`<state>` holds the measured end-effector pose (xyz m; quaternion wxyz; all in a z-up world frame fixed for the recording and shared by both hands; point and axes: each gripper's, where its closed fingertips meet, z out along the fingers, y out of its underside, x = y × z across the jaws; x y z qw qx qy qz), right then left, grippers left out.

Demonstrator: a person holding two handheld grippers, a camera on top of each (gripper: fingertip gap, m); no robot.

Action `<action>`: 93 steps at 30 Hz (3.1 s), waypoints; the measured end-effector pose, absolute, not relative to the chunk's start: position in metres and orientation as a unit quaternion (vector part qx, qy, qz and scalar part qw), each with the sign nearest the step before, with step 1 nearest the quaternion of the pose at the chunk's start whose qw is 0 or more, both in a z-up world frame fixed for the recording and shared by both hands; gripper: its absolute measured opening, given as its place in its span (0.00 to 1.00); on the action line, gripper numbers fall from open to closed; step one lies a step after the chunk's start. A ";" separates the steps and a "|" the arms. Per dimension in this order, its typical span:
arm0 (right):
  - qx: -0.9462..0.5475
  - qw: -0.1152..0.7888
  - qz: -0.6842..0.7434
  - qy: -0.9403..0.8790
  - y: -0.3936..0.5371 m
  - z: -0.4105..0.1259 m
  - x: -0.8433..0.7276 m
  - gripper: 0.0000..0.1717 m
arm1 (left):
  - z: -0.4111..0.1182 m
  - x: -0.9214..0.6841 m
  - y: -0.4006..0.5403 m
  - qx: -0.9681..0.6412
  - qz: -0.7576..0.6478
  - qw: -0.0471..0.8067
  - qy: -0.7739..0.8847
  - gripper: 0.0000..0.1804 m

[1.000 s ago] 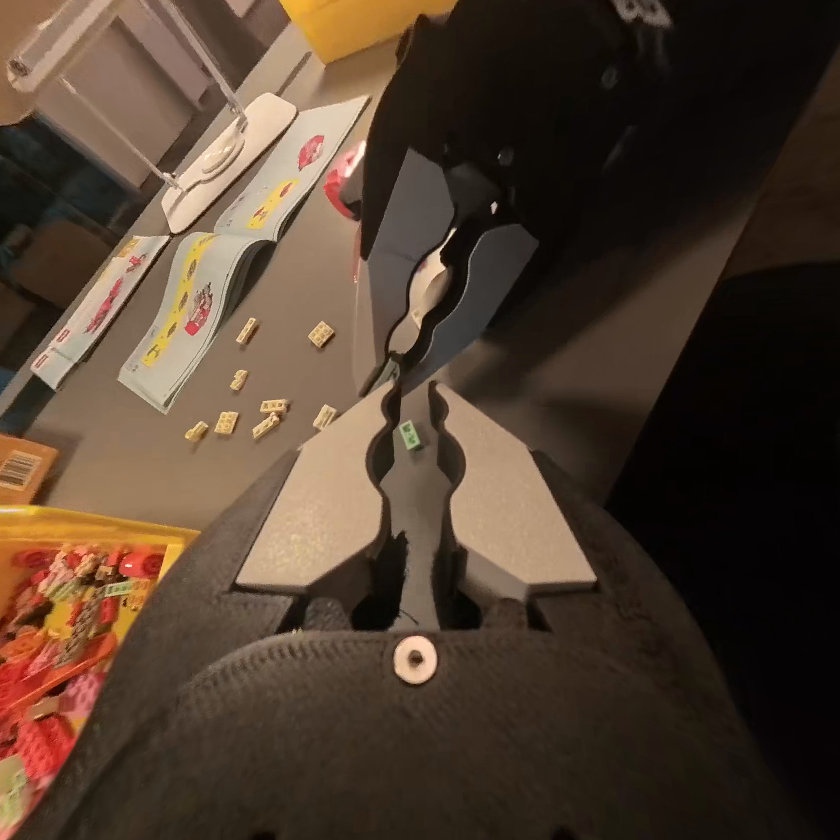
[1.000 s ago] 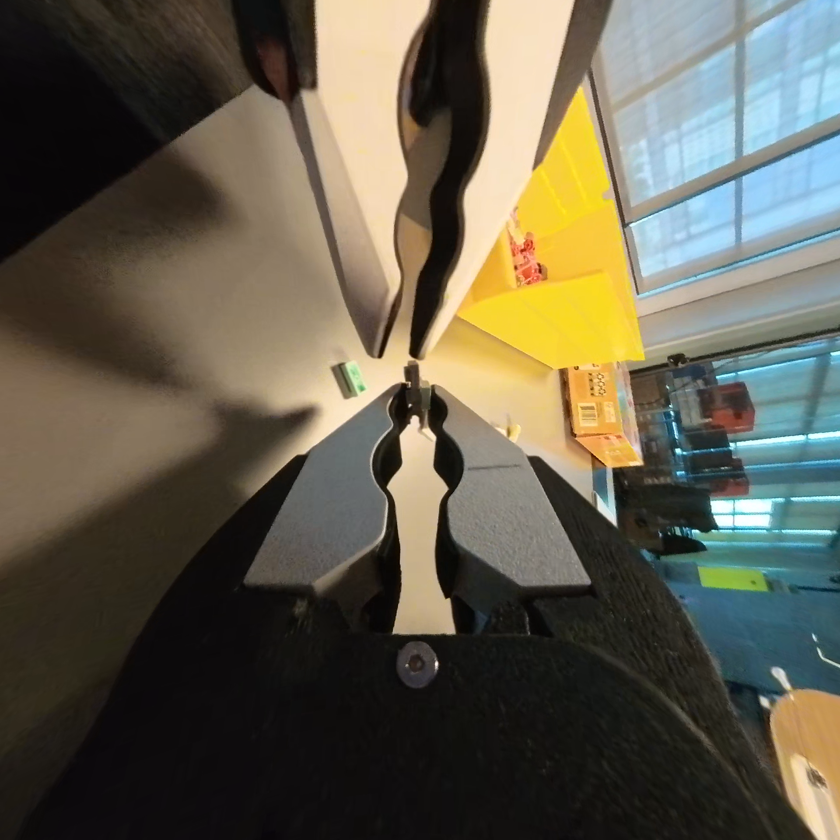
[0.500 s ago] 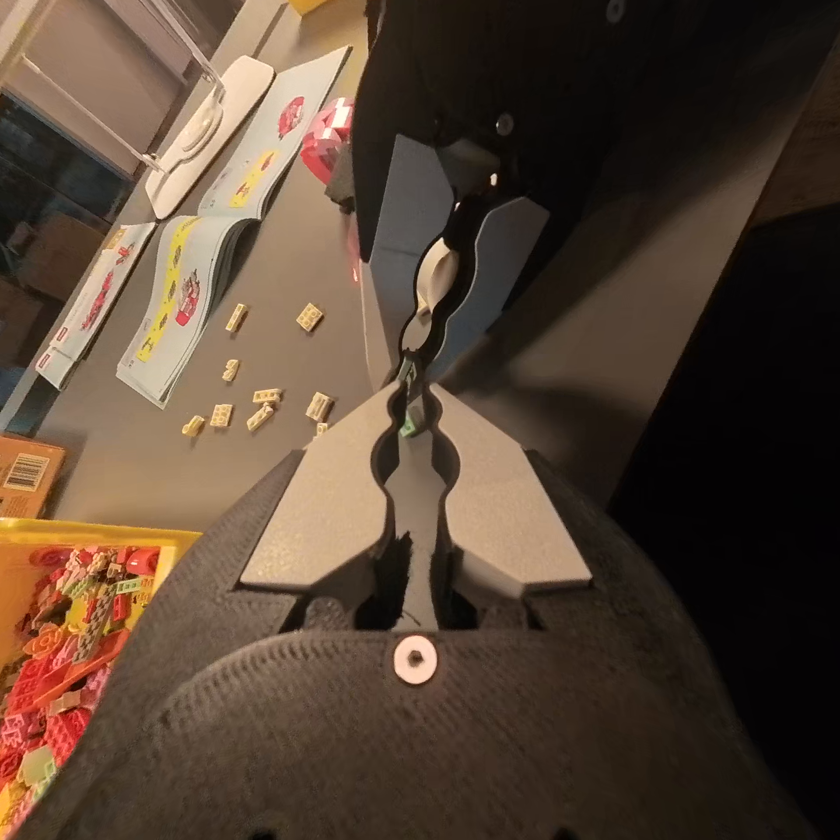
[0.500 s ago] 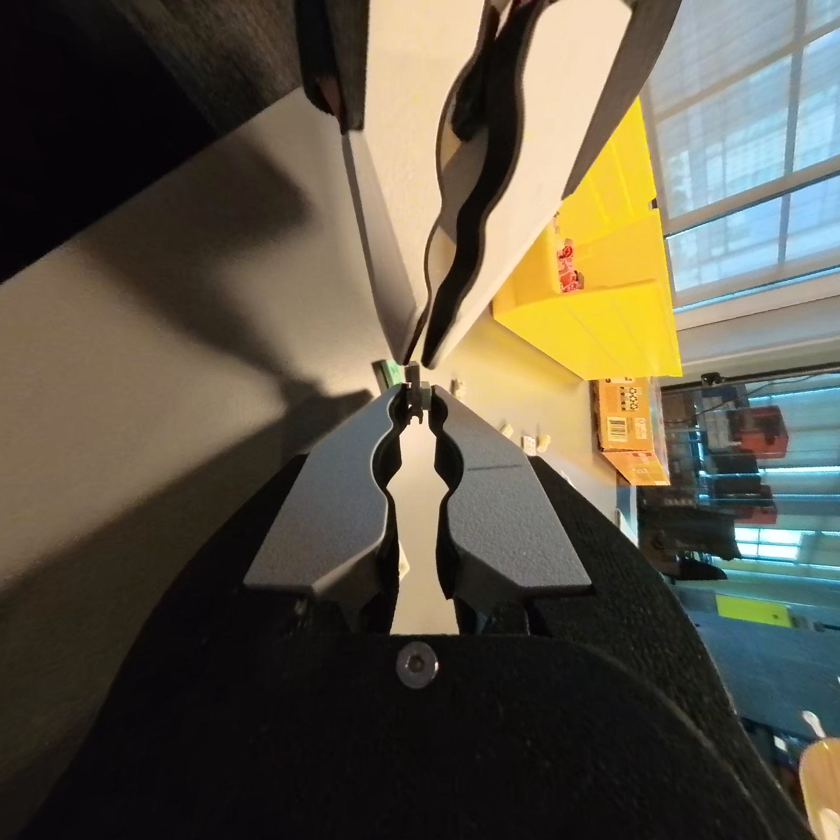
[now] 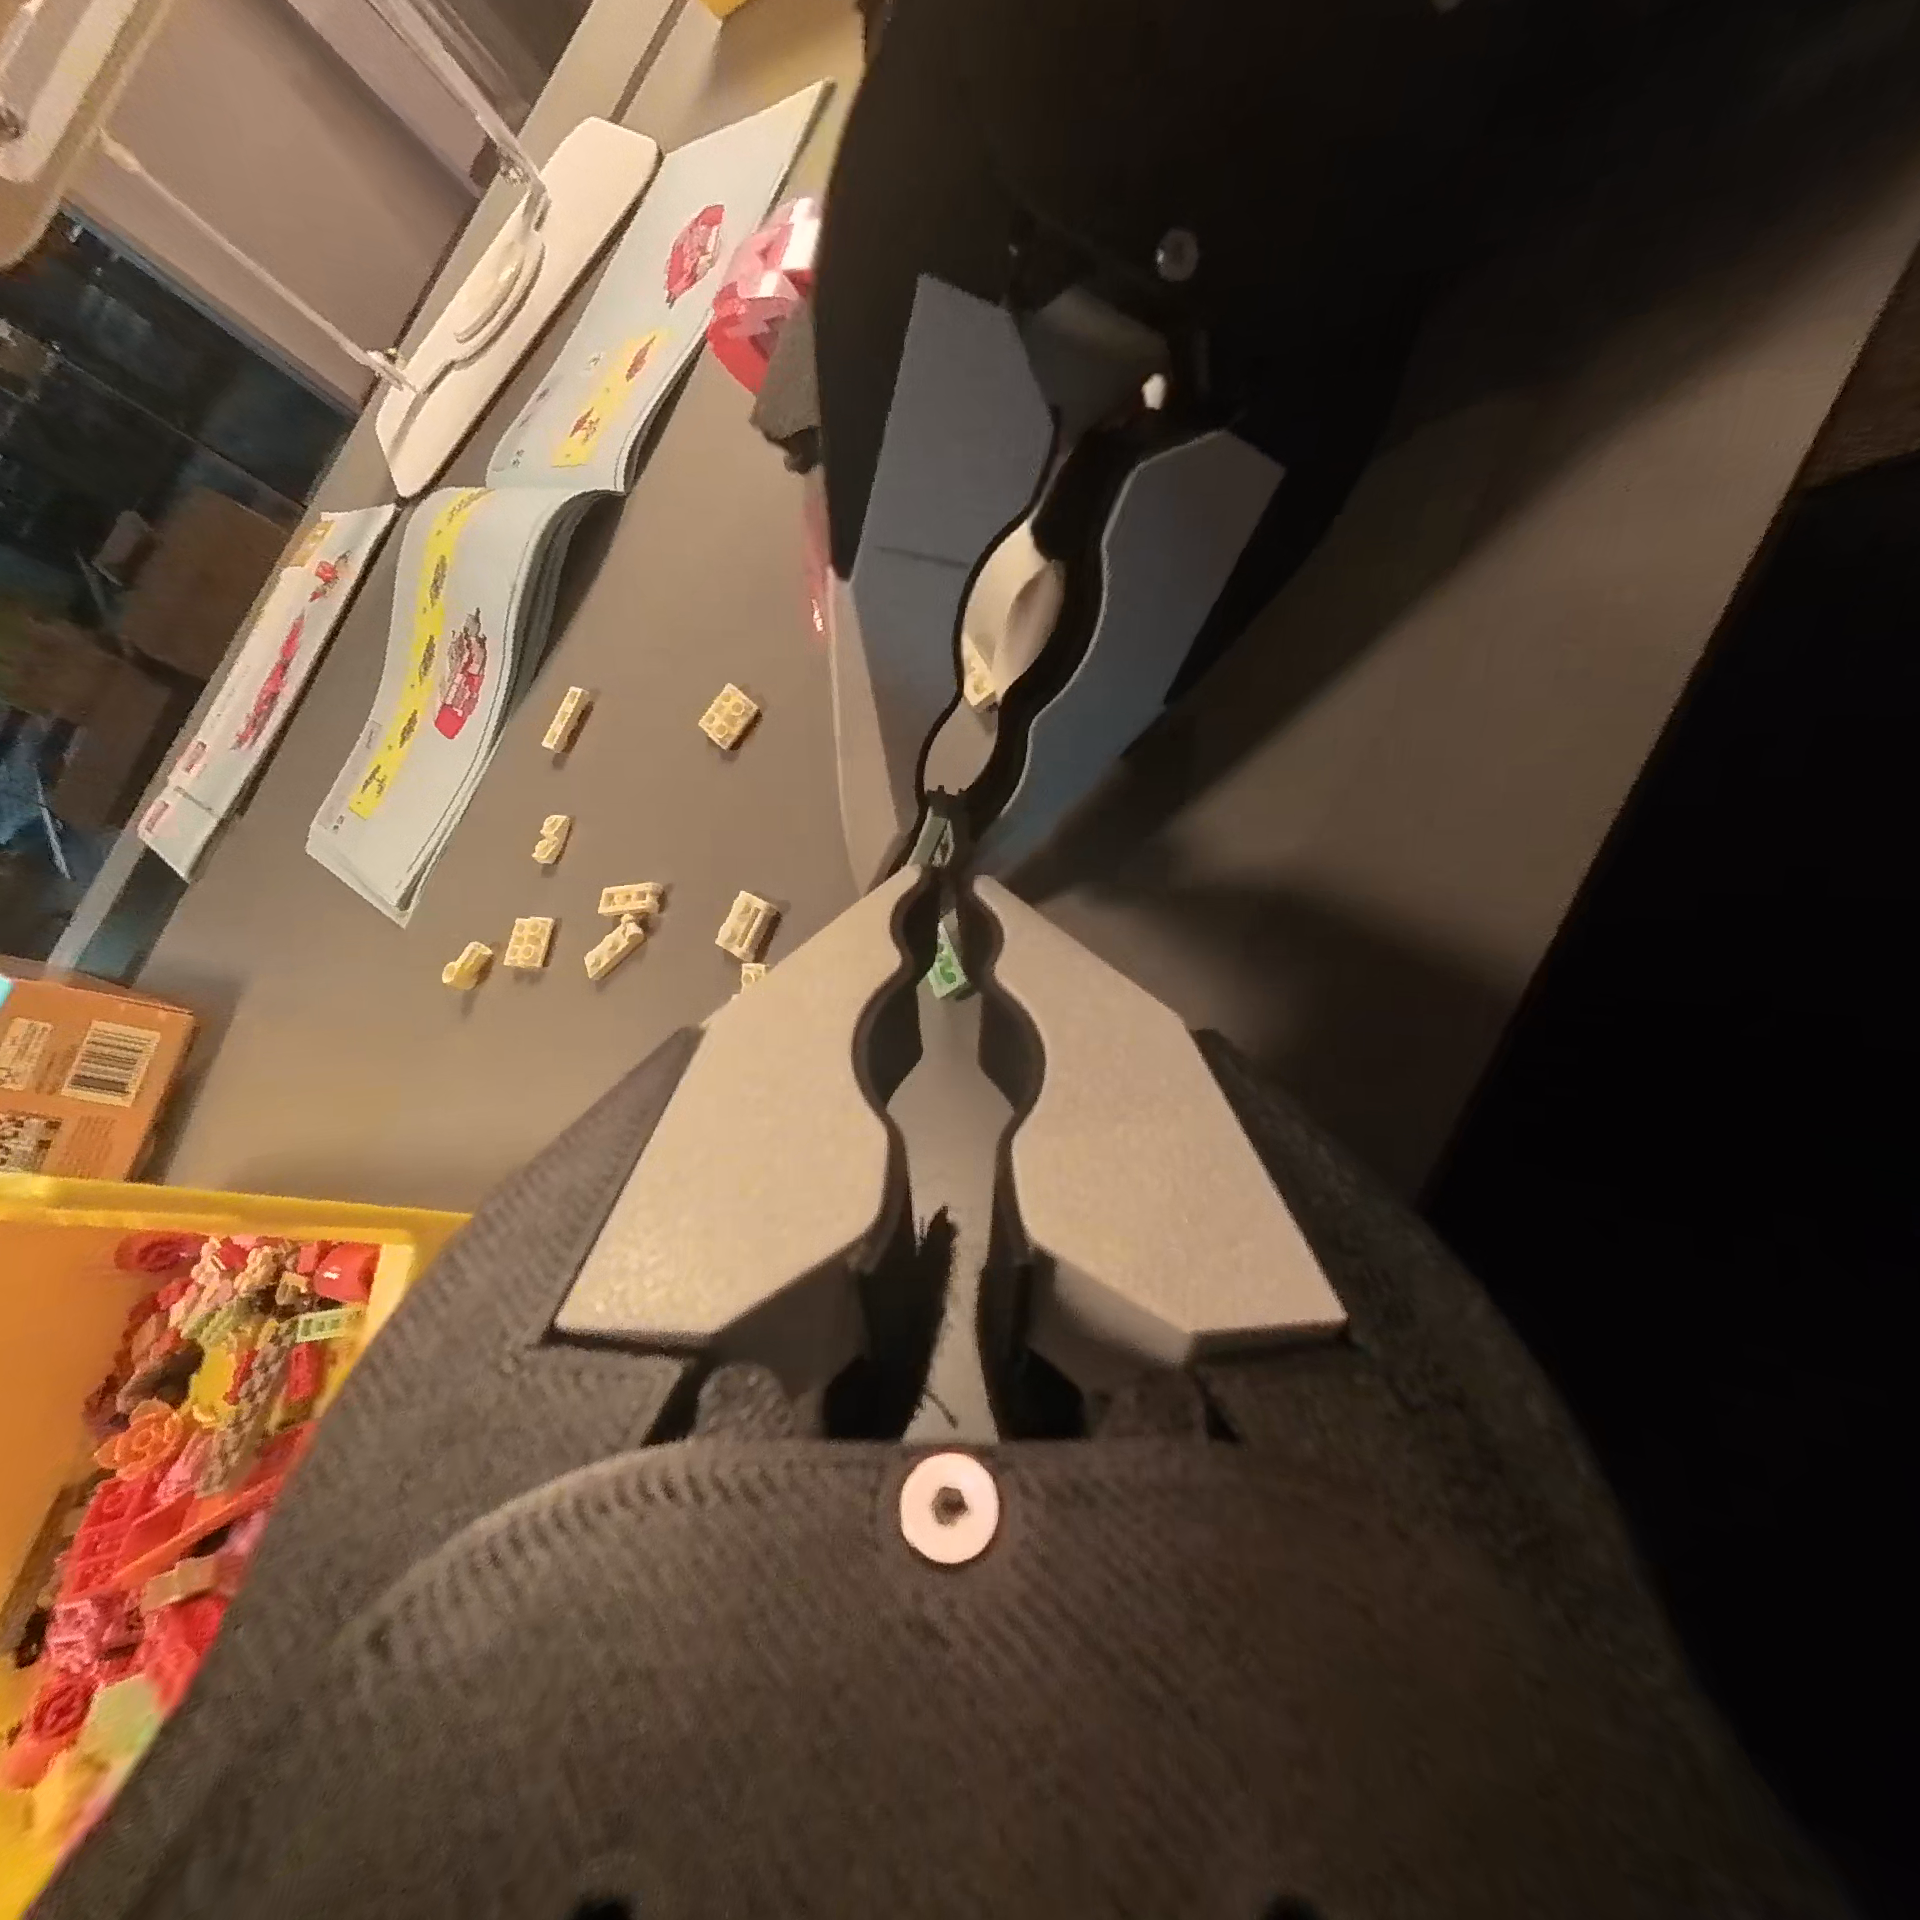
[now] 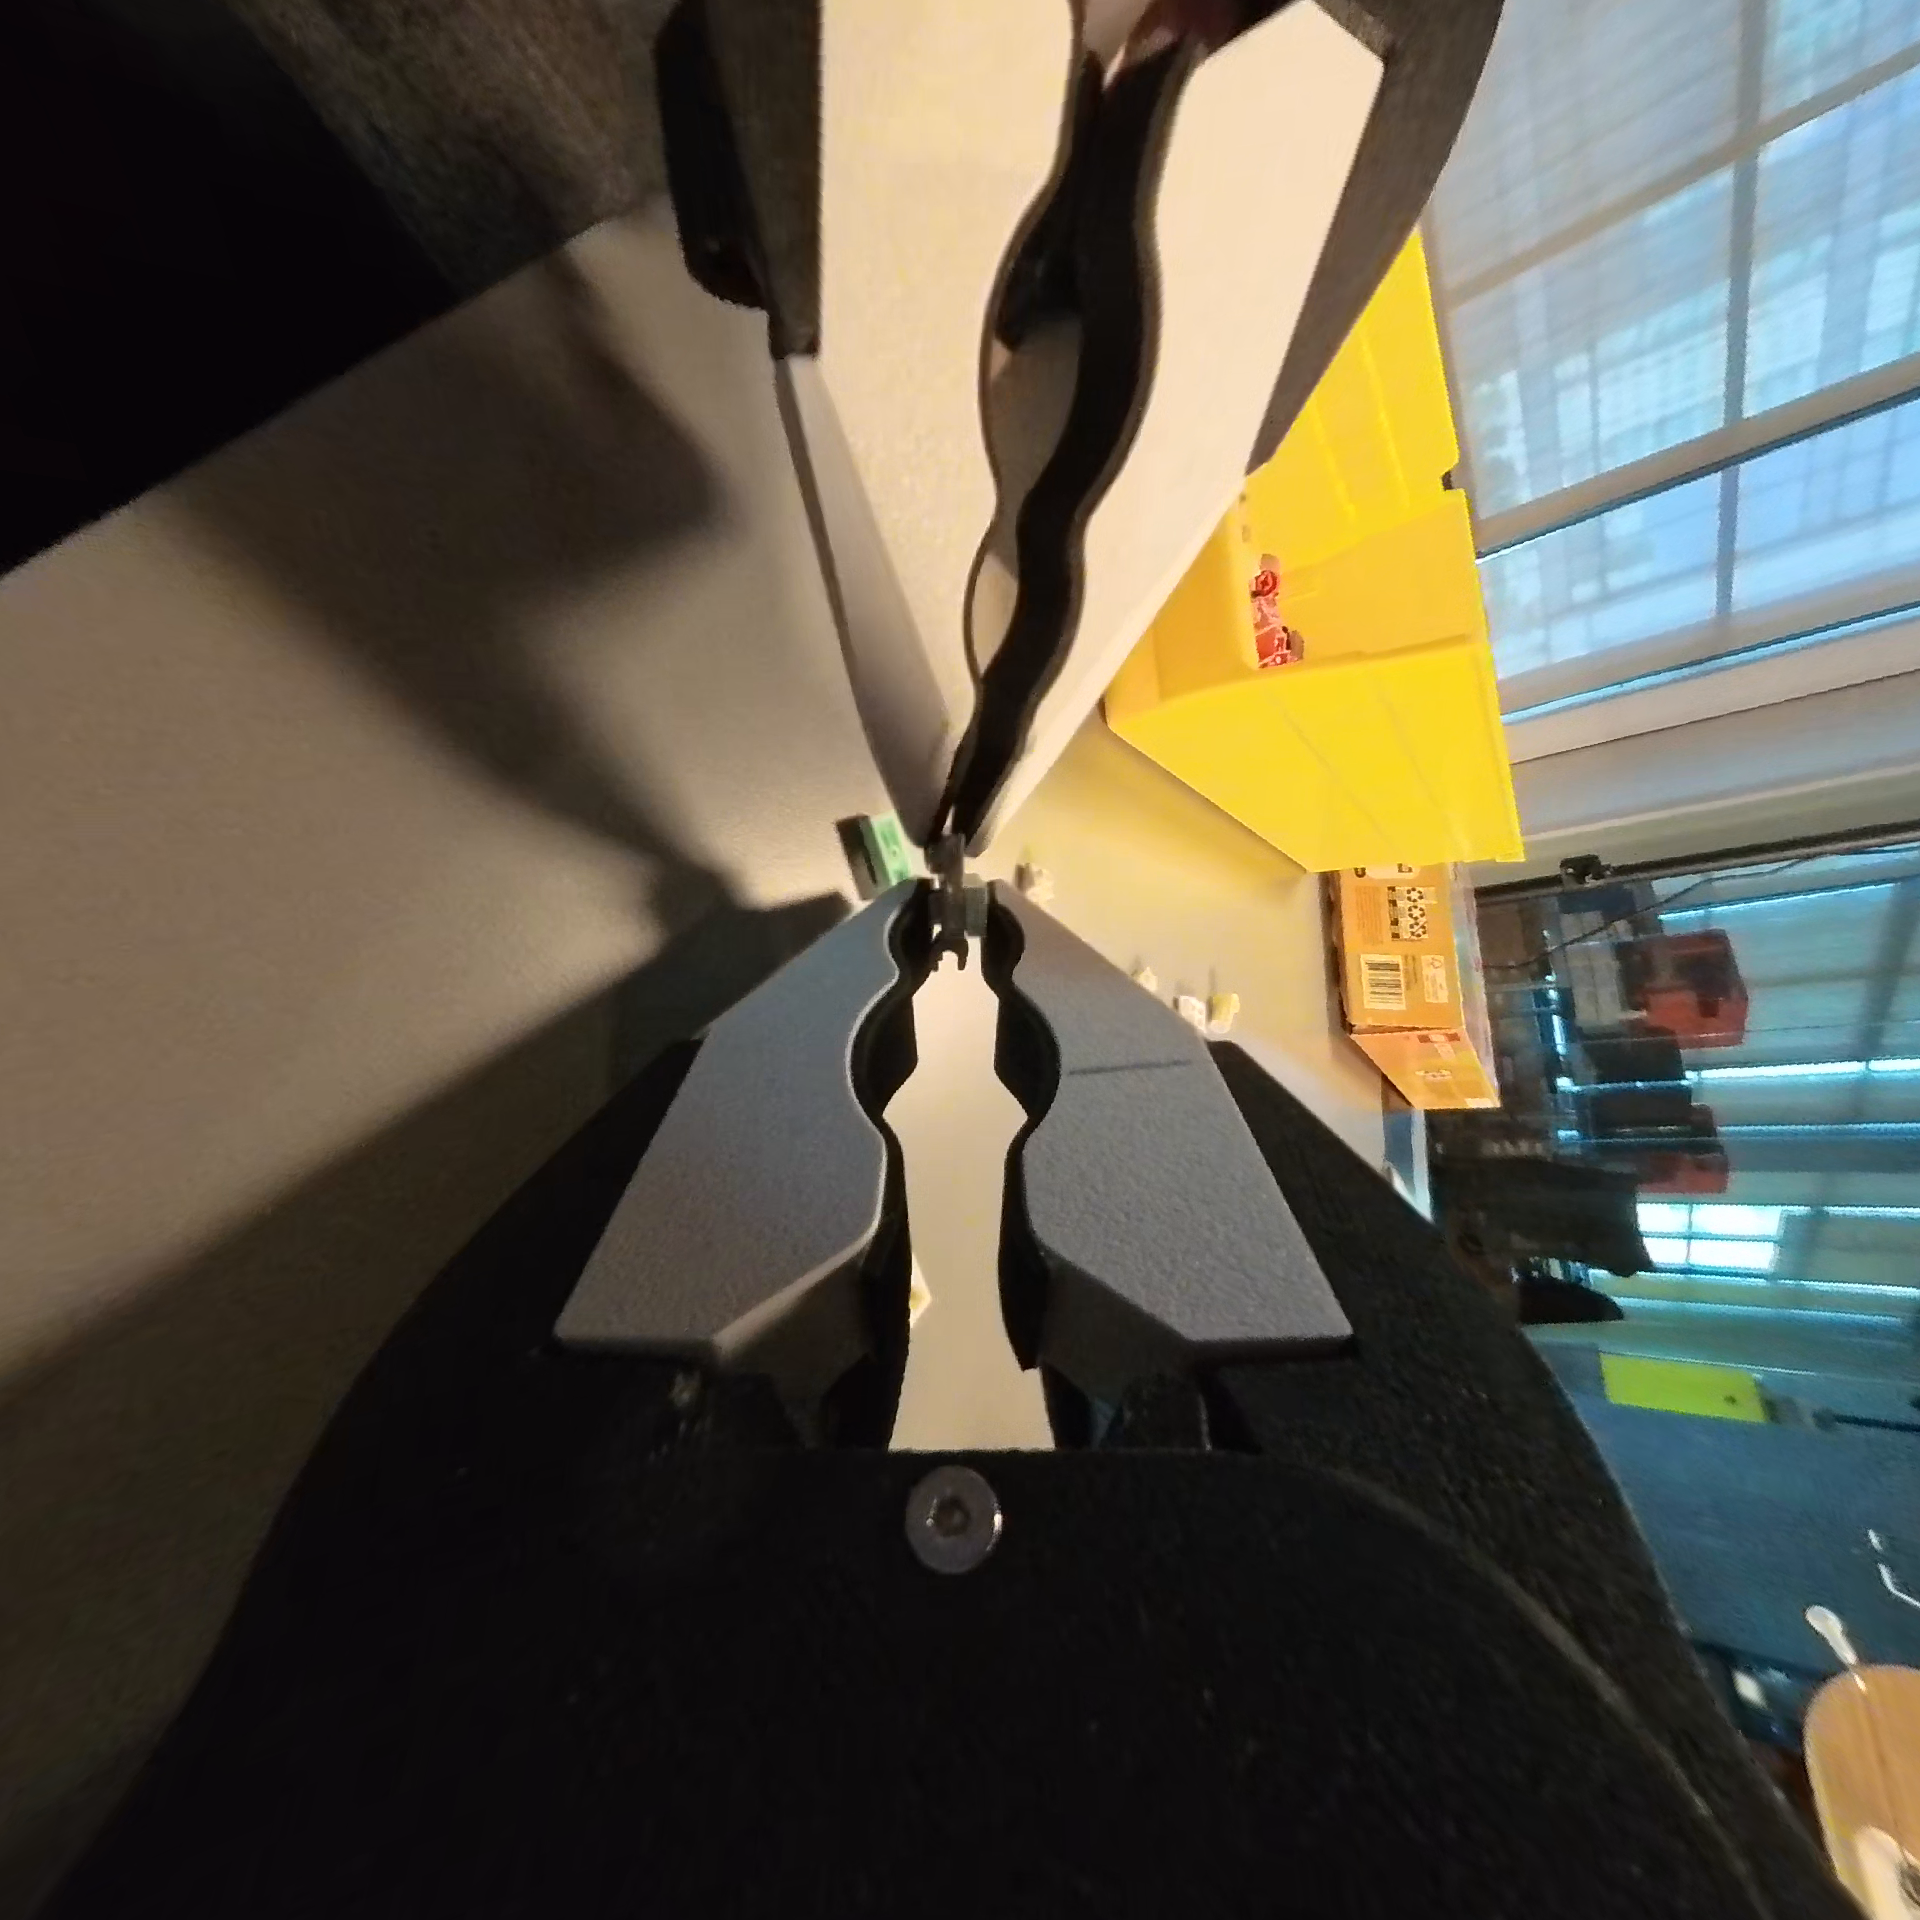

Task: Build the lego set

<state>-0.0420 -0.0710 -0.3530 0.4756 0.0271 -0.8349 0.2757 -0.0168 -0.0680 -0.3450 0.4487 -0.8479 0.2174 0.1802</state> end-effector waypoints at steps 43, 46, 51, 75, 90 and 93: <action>0.041 0.543 0.390 -0.742 -0.087 -0.308 -0.032 0.24 | -0.294 -0.028 -0.084 -0.696 -0.418 0.561 -0.161 0.01; 0.041 0.538 0.395 -0.744 -0.088 -0.308 -0.031 0.24 | -0.296 -0.027 -0.085 -0.698 -0.423 0.556 -0.160 0.01; 0.040 0.540 0.394 -0.743 -0.087 -0.308 -0.032 0.25 | -0.303 -0.022 -0.083 -0.716 -0.415 0.540 -0.152 0.01; 0.062 0.532 0.379 -0.754 -0.088 -0.315 -0.029 0.14 | -0.313 -0.011 -0.083 -0.740 -0.417 0.511 -0.135 0.01; -0.151 0.259 0.374 -0.878 -0.050 -0.349 -0.013 0.09 | -0.285 -0.049 -0.091 -0.749 -0.215 0.617 -0.108 0.13; -0.186 0.164 0.349 -0.904 -0.038 -0.362 0.011 0.09 | -0.280 -0.056 -0.099 -0.753 -0.170 0.628 -0.098 0.12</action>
